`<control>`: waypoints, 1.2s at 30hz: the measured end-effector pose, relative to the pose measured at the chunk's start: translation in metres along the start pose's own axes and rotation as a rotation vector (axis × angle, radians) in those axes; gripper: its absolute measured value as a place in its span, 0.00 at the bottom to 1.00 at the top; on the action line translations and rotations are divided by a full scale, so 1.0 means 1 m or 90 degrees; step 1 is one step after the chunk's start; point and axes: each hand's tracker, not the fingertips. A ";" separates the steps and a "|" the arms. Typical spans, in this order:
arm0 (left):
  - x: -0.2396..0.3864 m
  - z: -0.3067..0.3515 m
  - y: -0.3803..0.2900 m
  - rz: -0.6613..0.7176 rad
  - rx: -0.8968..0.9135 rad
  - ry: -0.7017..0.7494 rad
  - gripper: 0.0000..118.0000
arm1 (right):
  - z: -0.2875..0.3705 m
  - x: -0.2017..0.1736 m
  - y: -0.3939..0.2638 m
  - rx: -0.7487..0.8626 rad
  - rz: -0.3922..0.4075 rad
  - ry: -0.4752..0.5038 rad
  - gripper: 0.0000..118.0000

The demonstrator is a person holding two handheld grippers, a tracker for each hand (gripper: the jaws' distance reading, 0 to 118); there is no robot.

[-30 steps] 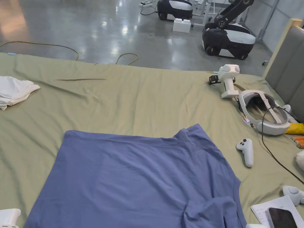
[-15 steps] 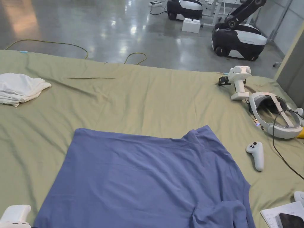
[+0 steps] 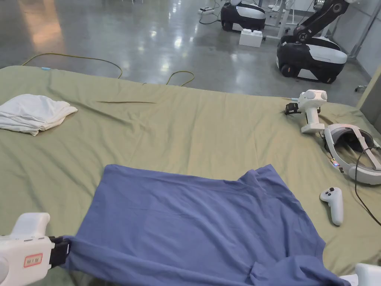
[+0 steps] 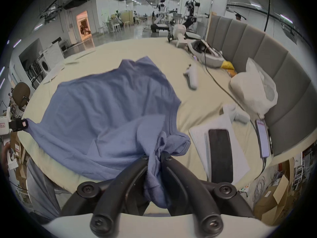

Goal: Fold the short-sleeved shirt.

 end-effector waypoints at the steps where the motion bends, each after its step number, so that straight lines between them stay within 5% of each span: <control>1: 0.000 -0.001 0.008 0.000 0.004 -0.001 0.06 | -0.003 0.000 0.009 0.001 0.002 -0.001 0.06; 20: 0.006 -0.099 0.100 0.015 -0.047 0.014 0.06 | -0.129 -0.007 0.122 -0.007 -0.035 -0.005 0.08; 25: 0.006 -0.119 0.097 0.023 -0.086 0.024 0.07 | -0.158 -0.005 0.121 -0.039 -0.039 -0.016 0.27; 27: 0.005 -0.119 0.093 0.025 -0.089 0.026 0.19 | -0.156 -0.006 0.119 -0.035 -0.035 -0.031 0.43; 29: 0.005 -0.114 0.092 0.023 -0.081 0.031 0.35 | -0.145 -0.008 0.117 -0.011 -0.033 -0.034 0.45; 36: 0.020 -0.066 0.101 0.024 0.077 -0.023 0.35 | -0.098 -0.027 0.117 0.155 0.002 -0.018 0.45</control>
